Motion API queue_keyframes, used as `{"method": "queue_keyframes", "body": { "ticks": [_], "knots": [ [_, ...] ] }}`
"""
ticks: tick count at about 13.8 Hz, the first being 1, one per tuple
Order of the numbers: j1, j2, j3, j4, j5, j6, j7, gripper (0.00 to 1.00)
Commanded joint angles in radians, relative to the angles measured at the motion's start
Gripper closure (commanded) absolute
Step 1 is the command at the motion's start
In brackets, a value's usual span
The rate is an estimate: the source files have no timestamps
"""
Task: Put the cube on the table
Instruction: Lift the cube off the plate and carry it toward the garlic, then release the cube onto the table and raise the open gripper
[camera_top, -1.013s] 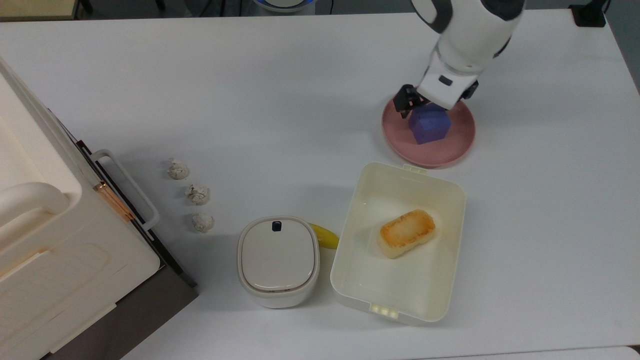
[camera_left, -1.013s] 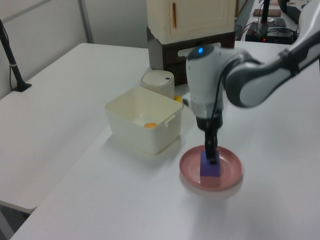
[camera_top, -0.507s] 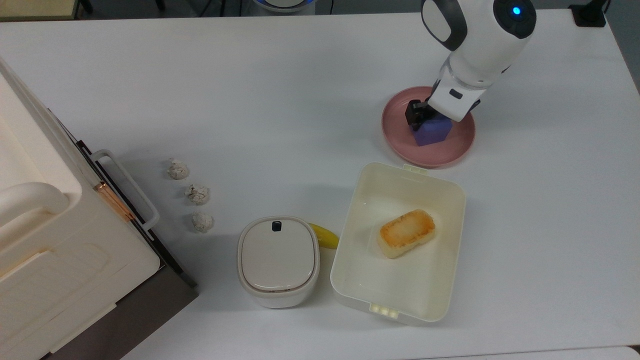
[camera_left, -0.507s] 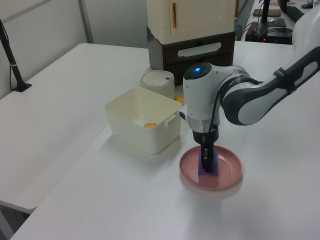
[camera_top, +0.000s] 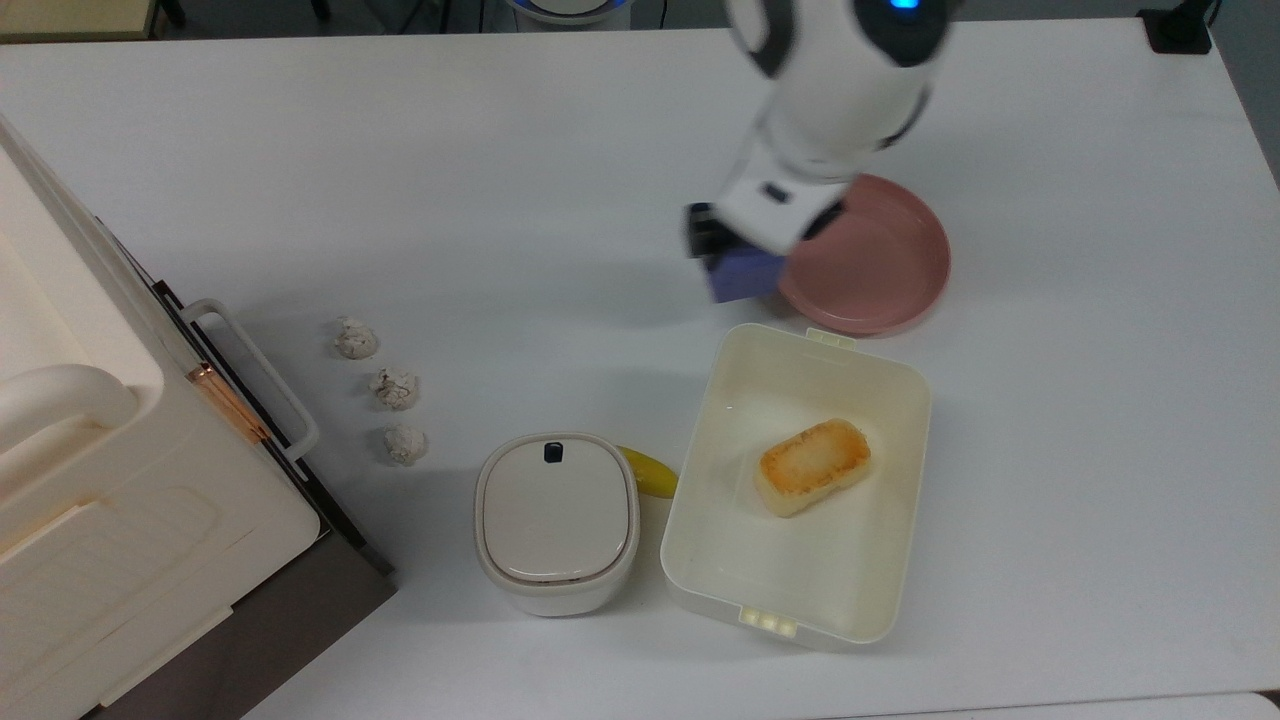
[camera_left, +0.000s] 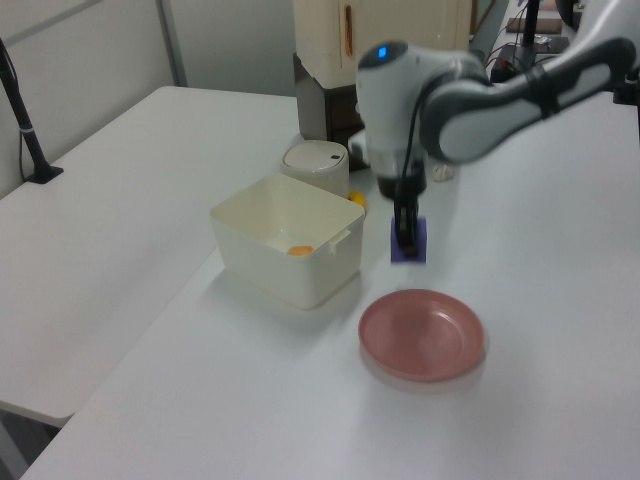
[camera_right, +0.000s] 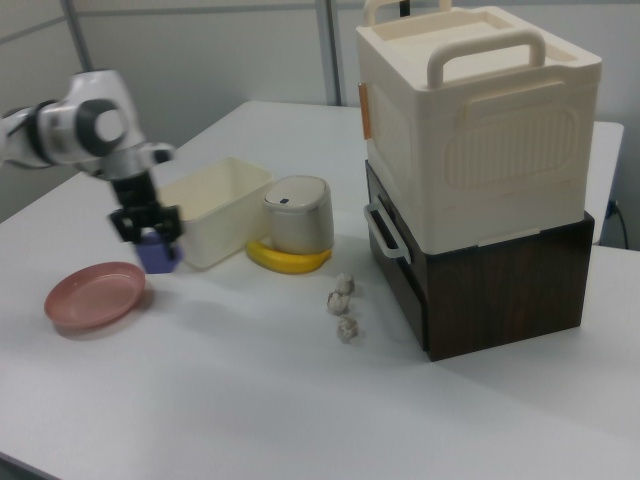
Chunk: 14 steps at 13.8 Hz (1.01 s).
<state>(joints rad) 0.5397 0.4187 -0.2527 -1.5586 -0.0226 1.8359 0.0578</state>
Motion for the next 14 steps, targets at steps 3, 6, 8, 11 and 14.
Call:
{"method": "queue_keyframes", "body": {
  "ticks": [3, 6, 8, 11, 14],
  "knots": [
    [-0.154, 0.011, -0.079, -0.083, 0.010, 0.078, -0.187, 0.68],
    [-0.194, 0.015, -0.079, -0.090, 0.012, 0.102, -0.191, 0.05],
    [-0.204, -0.018, -0.080, -0.086, 0.015, 0.085, -0.179, 0.00],
    [-0.233, -0.160, -0.077, -0.072, 0.016, -0.005, -0.100, 0.00],
    [-0.291, -0.251, -0.063, -0.054, 0.020, -0.073, -0.039, 0.00]
  ]
}}
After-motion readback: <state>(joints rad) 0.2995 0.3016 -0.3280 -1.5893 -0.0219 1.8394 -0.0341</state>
